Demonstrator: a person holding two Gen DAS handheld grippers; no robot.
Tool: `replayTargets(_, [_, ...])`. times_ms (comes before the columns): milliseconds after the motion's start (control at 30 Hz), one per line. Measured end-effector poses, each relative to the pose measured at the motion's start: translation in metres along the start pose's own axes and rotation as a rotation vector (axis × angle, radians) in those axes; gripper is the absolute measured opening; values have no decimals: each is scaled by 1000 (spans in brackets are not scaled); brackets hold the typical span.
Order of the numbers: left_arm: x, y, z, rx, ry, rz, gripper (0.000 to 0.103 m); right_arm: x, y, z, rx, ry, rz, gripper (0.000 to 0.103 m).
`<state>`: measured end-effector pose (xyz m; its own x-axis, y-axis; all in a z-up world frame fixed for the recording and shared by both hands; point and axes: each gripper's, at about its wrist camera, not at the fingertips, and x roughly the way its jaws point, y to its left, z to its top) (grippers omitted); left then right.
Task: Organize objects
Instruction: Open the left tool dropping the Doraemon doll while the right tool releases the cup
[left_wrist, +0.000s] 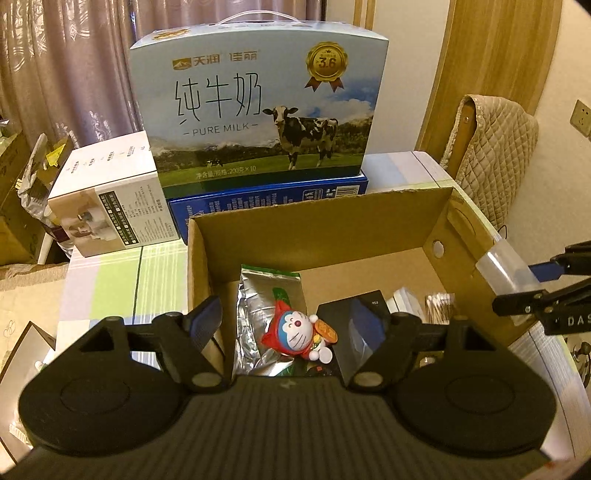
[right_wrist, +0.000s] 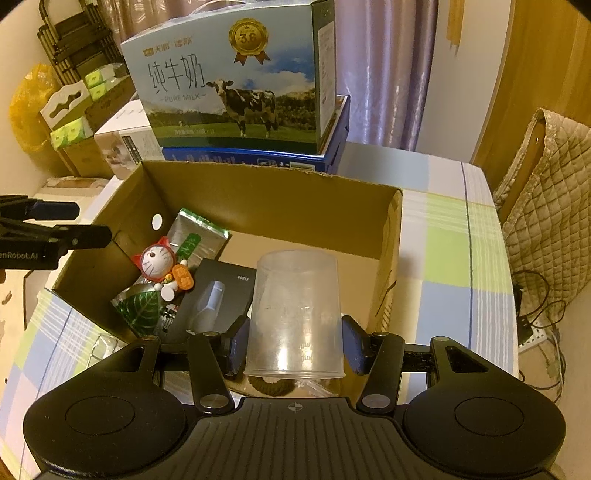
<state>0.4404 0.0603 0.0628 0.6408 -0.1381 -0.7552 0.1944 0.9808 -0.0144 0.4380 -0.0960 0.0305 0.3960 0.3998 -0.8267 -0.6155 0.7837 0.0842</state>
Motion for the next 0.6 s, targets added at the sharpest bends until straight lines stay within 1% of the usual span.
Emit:
replayTargets(200, [-3,0,-3,4,-1,-6,74,3,0,3,7,-14,-3,50])
replayTargets(267, [-4,1,-4,3,-4,-10,74,3,-2,5,20,-44,-7,50])
replayTargets(333, [-6,2,-4,0,-6,-10,74,2,-2,5,25,-96,-14,50])
replayTargets(367, [-6,2,-4,0,-7,-9,74,2,-3,6,31,-111,-26,51])
replayTargets(400, [-7,3,-4,1,-7,-9,74,2,-4,6,39,-114,-32,55])
replayTargets(433, [-8,3,-5,1,-8,-9,74,1,-5,6,46,-117,-25,56])
replayTargets(467, [-9,3,-6,1,-10,-9,74,0,-6,5,52,-124,-13,57])
replayTargets(533, [-11,4,-8,4,-13,-7,74,-2,-8,4,55,-131,-17,57])
replayTargets(600, [-12,4,-11,3,-10,-8,74,-3,-8,1,59,-124,-17,57])
